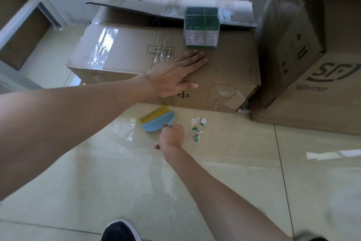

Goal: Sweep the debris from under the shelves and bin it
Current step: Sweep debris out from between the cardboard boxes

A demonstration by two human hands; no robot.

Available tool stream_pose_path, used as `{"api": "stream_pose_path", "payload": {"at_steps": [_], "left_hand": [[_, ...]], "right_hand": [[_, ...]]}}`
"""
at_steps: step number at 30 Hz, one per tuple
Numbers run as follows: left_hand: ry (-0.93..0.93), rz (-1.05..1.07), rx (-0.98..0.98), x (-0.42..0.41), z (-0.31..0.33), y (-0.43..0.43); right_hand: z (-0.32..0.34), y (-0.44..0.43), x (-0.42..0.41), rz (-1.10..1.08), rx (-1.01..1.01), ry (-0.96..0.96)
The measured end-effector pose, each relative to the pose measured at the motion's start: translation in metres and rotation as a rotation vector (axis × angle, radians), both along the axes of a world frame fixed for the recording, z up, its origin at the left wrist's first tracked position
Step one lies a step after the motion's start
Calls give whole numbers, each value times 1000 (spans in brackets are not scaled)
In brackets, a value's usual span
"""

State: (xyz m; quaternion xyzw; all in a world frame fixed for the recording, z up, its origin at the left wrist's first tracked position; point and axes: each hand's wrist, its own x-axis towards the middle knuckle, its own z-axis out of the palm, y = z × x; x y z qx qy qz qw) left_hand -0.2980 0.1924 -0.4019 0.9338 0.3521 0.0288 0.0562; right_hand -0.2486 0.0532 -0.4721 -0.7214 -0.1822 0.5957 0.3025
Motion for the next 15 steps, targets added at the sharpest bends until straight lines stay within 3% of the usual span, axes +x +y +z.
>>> {"api": "stream_pose_path", "payload": {"at_steps": [5,7,15], "left_hand": [[-1,13,34,1,-2,-4],[-25,38,25,4,-3,-7],[-74,85,12,12,-2,-18]], "right_hand": [[11,-16,22,43,77,-202],[20,-19,38,79,102,-198],[17,-12,21,608,17,-103]]}}
